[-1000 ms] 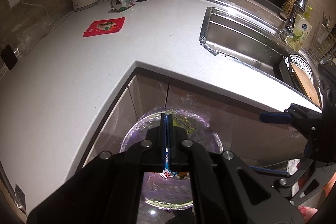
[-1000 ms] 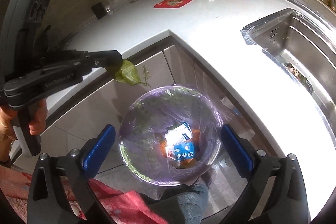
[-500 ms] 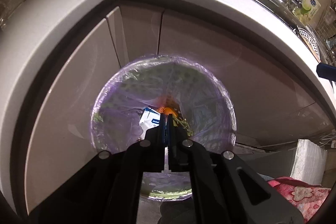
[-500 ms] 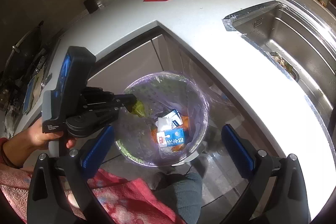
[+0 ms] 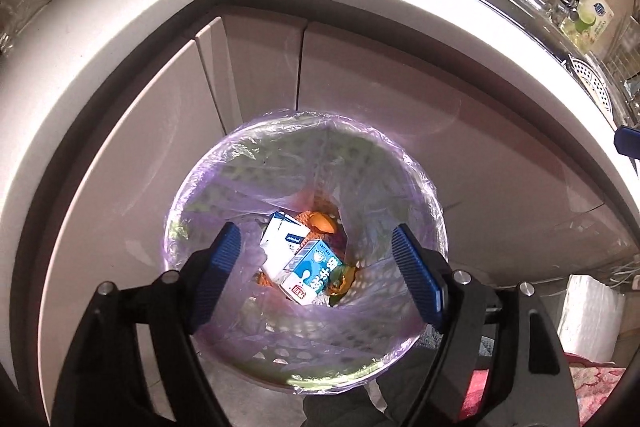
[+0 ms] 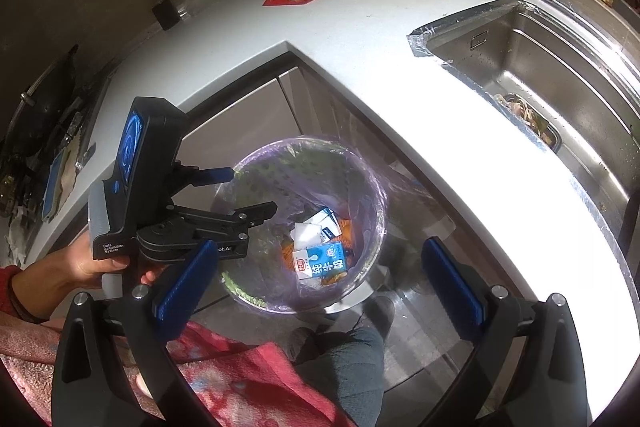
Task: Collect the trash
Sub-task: 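Lower the left tool onto the red snack wrapper and pinch its corner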
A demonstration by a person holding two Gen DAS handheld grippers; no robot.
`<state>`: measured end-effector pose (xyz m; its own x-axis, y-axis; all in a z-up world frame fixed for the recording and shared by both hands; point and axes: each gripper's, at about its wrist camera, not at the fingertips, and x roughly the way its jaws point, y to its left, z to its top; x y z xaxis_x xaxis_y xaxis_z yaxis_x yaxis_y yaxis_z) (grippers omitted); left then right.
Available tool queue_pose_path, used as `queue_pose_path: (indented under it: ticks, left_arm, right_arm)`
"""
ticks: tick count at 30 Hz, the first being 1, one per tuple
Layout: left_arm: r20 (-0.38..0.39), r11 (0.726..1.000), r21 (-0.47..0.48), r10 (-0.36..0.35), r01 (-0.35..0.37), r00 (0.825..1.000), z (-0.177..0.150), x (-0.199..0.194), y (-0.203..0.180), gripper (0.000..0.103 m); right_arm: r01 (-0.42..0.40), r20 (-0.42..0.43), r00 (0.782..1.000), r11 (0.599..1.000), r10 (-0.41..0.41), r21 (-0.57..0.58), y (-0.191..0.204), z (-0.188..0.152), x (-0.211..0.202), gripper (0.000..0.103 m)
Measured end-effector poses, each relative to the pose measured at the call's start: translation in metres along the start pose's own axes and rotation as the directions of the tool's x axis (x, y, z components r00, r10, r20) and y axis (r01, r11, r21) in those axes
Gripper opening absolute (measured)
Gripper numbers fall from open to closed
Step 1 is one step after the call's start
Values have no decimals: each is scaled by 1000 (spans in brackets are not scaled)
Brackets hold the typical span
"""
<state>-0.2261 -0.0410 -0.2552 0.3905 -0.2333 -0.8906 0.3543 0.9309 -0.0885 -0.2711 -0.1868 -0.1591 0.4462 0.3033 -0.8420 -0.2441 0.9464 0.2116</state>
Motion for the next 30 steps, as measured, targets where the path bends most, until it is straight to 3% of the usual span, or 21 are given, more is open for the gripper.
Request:
queue_pose_path:
  ticks: [3, 10, 18, 24, 30]
  left_arm:
    - [11, 1000, -9, 6, -6, 1000, 7, -5, 2, 77]
    - [106, 999, -45, 22, -17, 994, 41, -35, 14, 94]
    - [193, 985, -162, 99, -68, 976, 114, -51, 67, 95]
    - [197, 952, -282, 179, -119, 964, 171, -36, 122, 95]
    - [178, 902, -419, 196, -106, 964, 213, -13, 163, 95]
  right_arm:
    - [-2, 11, 1000, 1000, 2, 4, -2, 2, -2, 101]
    - [3, 43, 999, 1000, -4, 15, -5, 15, -8, 101]
    - [4, 71, 997, 1000, -6, 28, -25, 35, -10, 101]
    - [8, 71, 997, 999, -10, 34, -46, 51, -2, 101]
    - [-11, 60, 998, 999, 9, 35, -72, 74, 11, 101]
